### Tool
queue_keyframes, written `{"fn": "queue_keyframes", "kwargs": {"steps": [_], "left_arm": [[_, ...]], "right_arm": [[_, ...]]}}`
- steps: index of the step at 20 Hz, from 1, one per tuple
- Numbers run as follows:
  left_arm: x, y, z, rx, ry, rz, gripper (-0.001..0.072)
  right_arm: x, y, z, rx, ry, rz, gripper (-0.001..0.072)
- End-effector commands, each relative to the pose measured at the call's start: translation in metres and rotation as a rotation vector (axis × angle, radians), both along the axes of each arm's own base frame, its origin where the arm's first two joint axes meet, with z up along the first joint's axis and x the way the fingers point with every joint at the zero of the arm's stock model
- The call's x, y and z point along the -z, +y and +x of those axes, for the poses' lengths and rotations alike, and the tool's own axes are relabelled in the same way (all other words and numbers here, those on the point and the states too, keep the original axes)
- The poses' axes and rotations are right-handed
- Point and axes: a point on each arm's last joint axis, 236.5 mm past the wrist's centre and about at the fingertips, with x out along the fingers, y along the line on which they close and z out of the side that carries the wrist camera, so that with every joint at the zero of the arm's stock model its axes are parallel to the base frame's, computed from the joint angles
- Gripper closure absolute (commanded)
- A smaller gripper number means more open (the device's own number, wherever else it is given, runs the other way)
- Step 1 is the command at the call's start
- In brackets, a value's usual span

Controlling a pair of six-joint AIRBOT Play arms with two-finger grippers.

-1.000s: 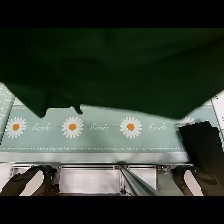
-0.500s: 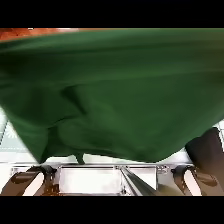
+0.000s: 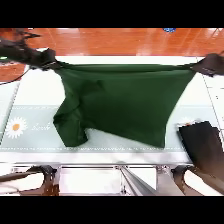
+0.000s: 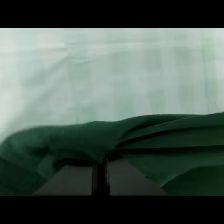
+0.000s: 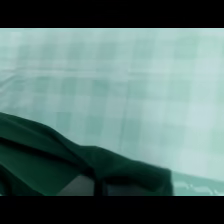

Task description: Fold the shirts.

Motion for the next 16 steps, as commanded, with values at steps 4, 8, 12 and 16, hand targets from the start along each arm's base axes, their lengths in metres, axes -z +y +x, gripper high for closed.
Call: {"fn": "queue_keyframes", "kwargs": {"steps": [4, 8, 12, 16], "left_arm": [[0.084, -0.01, 0.088, -0.044, 0.086, -0.095, 0.0683], [0.106, -0.011, 0.098, -0.054, 0.099, -0.096, 0.0636], [0.105, 0.006, 0.086, -0.057, 0.161, -0.068, 0.0198], [0.096, 0.123, 0.011, -0.12, 0.446, 0.129, 0.0198]], "right_arm": [[0.118, -0.01, 0.115, 0.045, 0.166, 0.207, 0.0688], [0.144, -0.001, 0.149, 0.082, 0.207, 0.36, 0.0669], [0.134, -0.003, 0.163, 0.115, 0.168, 0.44, 0.0294], [0.075, -0.059, 0.136, 0.111, 0.123, 0.451, 0.0298]]}}
